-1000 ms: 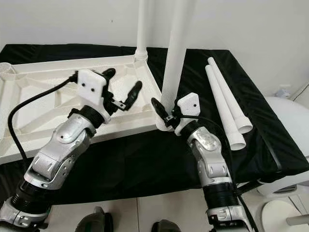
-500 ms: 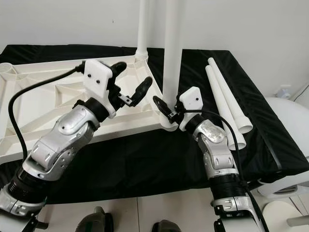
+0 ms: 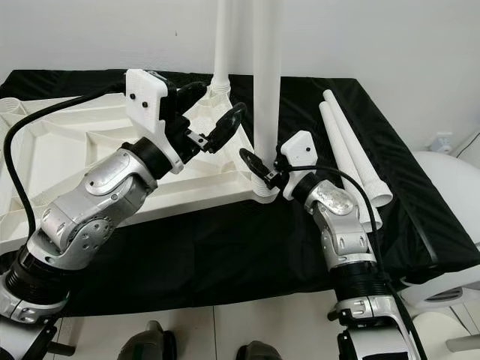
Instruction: Building children table
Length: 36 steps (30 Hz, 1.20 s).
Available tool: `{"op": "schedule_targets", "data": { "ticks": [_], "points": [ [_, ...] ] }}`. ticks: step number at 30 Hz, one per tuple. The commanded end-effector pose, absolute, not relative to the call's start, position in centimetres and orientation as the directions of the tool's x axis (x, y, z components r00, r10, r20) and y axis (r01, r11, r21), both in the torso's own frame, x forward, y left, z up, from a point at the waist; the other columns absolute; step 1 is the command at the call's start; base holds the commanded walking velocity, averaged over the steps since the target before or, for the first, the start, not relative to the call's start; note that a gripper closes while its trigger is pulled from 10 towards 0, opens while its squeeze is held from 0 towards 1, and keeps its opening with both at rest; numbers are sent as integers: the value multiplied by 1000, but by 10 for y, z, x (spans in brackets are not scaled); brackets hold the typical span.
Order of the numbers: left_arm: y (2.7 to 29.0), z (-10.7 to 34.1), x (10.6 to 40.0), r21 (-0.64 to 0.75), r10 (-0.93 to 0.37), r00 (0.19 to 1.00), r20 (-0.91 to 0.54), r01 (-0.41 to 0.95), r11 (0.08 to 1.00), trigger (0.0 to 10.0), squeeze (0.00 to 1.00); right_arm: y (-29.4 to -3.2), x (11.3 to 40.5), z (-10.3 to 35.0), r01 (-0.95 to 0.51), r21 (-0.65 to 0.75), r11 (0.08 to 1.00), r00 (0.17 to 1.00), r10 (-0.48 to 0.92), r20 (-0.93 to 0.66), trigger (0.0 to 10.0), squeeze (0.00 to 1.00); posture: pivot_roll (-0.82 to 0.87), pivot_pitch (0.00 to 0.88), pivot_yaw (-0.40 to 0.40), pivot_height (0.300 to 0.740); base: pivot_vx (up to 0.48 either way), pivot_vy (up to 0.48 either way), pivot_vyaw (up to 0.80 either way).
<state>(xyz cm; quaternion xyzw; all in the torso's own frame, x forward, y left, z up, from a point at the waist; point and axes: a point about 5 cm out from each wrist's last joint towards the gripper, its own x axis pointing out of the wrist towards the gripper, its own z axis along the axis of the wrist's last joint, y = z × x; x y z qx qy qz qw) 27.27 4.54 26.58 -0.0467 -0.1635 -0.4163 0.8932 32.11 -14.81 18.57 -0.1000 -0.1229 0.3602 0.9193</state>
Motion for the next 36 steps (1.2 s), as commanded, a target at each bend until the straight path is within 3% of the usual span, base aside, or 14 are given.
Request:
{"op": "schedule_targets", "data": {
  "ticks": [1,16,28,29,36],
  "points": [
    [28,264,251,207,-957,146,250,958,200,10000,0,-144,323,192,-652,-289,701,686,708,167,10000,0,38,23,-65,740,0,0,0],
    [14,280,251,194,-956,73,285,972,132,10000,0,-129,319,192,-726,-322,608,605,787,122,10000,0,33,22,-63,740,0,0,0],
    [15,289,253,186,-950,45,308,977,107,10000,0,-132,318,186,-728,-324,604,608,787,100,10000,0,29,20,-59,740,0,0,0],
    [16,289,253,175,-952,38,305,980,96,0,0,-133,318,186,-726,-327,605,611,786,98,10000,0,27,21,-55,740,0,0,0],
    [18,293,253,162,-948,20,319,984,76,0,0,-134,318,187,-721,-331,609,614,782,101,10000,0,28,24,-56,740,0,0,0]
  ]
}}
